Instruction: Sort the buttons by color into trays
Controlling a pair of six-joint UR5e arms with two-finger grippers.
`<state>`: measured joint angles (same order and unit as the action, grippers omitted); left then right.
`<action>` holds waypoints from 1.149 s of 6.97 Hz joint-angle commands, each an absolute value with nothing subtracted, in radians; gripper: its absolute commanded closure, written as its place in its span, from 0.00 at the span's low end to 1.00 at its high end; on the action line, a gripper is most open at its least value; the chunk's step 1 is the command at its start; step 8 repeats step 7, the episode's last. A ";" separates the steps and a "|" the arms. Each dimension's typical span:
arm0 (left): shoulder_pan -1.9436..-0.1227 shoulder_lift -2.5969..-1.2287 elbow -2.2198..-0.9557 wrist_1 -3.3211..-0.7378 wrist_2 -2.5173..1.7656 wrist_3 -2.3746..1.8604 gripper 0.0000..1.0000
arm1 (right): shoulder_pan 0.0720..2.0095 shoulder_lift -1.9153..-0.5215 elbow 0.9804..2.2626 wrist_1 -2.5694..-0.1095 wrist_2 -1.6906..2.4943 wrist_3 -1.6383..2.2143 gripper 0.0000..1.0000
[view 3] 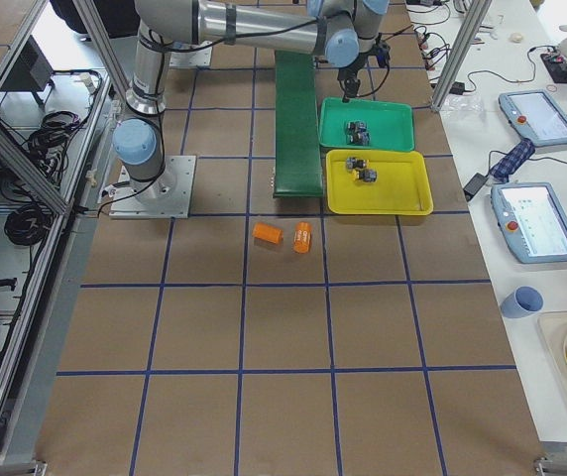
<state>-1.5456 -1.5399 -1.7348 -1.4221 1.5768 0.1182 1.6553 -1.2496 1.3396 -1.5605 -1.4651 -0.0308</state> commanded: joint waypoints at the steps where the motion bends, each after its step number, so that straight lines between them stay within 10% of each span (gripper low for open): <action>1: -1.546 -1.539 -1.736 -1.424 1.583 0.120 0.00 | 1.657 -1.406 1.368 -1.465 -1.468 -0.028 0.00; 8: -1.540 -1.483 -1.717 -1.437 1.589 0.121 0.00 | 1.654 -1.460 1.506 -1.572 -1.513 -0.032 0.00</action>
